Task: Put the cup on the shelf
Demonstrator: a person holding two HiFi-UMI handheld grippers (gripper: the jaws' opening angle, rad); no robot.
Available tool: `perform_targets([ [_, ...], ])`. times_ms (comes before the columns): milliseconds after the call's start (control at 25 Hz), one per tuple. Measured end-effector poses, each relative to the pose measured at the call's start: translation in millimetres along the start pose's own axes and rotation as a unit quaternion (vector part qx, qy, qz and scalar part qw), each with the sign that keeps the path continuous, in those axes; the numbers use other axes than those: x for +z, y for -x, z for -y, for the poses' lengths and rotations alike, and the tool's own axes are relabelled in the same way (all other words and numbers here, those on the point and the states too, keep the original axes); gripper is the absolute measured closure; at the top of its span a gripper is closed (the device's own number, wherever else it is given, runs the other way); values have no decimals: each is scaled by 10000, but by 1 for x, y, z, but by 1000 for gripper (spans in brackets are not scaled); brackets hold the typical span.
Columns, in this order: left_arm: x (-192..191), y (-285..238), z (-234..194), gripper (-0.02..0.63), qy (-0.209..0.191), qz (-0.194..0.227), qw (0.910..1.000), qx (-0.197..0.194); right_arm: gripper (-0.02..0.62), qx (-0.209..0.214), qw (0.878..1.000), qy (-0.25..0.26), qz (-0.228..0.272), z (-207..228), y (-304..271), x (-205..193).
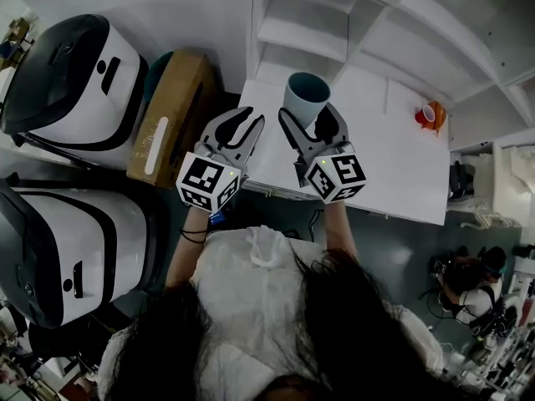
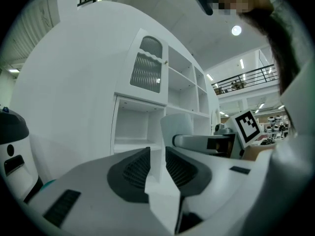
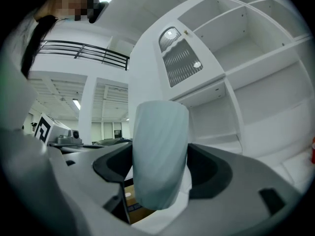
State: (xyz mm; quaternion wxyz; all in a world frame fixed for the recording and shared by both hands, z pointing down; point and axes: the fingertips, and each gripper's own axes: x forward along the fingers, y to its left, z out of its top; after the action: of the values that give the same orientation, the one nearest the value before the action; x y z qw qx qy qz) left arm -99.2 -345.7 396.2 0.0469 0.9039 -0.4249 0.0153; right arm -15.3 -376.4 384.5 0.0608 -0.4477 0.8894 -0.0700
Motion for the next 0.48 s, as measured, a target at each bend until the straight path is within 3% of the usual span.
perform_targets([
  [480, 5, -20, -39, 514, 26, 23, 9994, -335, 252, -327, 9988, 358, 44, 38, -84, 15],
])
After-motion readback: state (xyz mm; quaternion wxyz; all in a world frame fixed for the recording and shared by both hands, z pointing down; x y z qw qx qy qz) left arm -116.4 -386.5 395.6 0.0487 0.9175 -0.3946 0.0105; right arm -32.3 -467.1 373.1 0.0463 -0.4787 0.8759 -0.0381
